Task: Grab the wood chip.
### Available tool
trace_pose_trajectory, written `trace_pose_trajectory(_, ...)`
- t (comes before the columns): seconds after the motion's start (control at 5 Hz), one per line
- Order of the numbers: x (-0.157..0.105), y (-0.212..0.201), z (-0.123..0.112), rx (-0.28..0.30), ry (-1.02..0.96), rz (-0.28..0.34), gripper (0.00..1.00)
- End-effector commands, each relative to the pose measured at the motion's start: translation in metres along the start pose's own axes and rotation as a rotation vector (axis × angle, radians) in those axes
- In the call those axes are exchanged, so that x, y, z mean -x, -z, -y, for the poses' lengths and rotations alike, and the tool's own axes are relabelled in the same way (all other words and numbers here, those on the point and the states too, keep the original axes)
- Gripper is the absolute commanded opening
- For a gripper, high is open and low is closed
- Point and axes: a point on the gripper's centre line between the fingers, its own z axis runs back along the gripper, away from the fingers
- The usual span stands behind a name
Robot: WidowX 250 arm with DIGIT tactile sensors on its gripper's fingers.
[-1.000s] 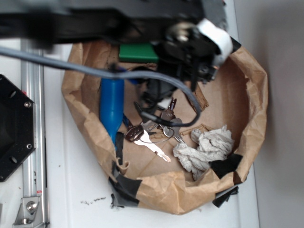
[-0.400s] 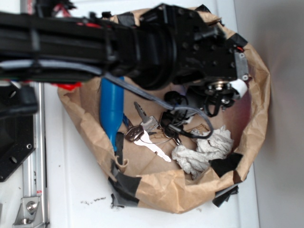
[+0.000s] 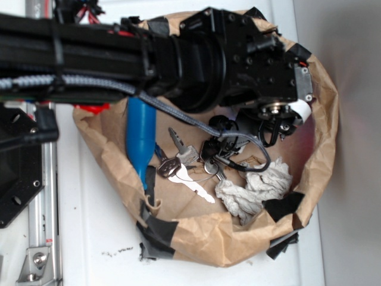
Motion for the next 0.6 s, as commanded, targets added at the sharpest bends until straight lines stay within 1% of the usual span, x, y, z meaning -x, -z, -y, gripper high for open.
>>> trace_pose_trajectory(0.0, 0.0003, -0.0045, 0.0206, -0.009, 0.010, 0.043, 0.00)
trace_pose_trajectory(0.2, 0.0011, -0.0020, 0.0250, -0.012, 0.013, 0.034, 0.00)
trace_pose_trajectory(0.4, 0.0011, -0.0089, 0.0250, -0.014, -0.002, 0.036, 0.00)
